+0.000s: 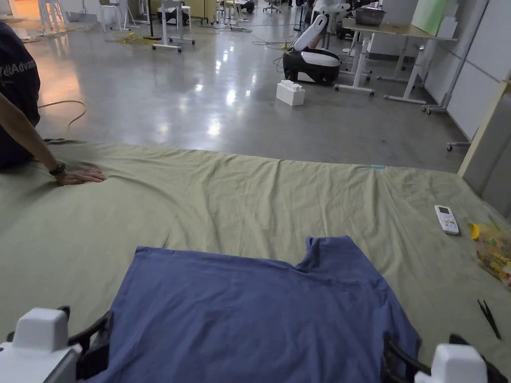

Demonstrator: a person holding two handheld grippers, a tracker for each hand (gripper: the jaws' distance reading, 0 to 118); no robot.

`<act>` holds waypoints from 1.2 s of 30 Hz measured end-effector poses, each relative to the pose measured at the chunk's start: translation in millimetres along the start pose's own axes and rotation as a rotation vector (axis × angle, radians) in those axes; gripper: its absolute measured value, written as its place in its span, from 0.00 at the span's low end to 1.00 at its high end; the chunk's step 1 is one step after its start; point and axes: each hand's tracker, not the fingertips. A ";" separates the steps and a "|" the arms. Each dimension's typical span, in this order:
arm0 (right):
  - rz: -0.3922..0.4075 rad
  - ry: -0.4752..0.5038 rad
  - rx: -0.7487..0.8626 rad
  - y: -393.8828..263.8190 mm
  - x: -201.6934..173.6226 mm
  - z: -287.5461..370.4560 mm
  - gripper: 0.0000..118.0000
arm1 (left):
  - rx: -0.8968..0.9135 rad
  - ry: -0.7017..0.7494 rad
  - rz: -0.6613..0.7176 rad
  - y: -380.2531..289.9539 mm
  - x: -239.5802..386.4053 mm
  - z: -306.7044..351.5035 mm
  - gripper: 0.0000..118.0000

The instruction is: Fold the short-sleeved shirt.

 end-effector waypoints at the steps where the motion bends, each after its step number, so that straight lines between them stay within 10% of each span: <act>1: -0.017 0.003 0.044 8.1 -5.3 -1.8 0.74 | 0.044 -0.004 0.005 8.8 6.9 0.4 0.49; 4: -0.010 -0.022 0.184 26.0 -23.9 -7.6 0.55 | 0.162 0.017 0.018 27.4 25.3 3.5 0.31; 6: -0.032 -0.016 0.180 32.1 -33.9 -12.7 0.22 | 0.203 0.032 0.035 36.3 34.9 6.4 0.10; 11: -0.082 0.005 0.150 42.4 -47.6 -23.5 0.02 | 0.219 0.000 0.003 48.9 46.2 6.7 0.02; 24: -0.047 0.021 0.190 50.7 -53.6 -24.2 0.02 | 0.168 0.045 0.020 52.6 26.0 -8.6 0.01; 36: -0.019 0.056 0.104 28.9 -59.0 -36.0 0.02 | -0.308 0.021 0.038 -41.9 -67.3 15.5 0.01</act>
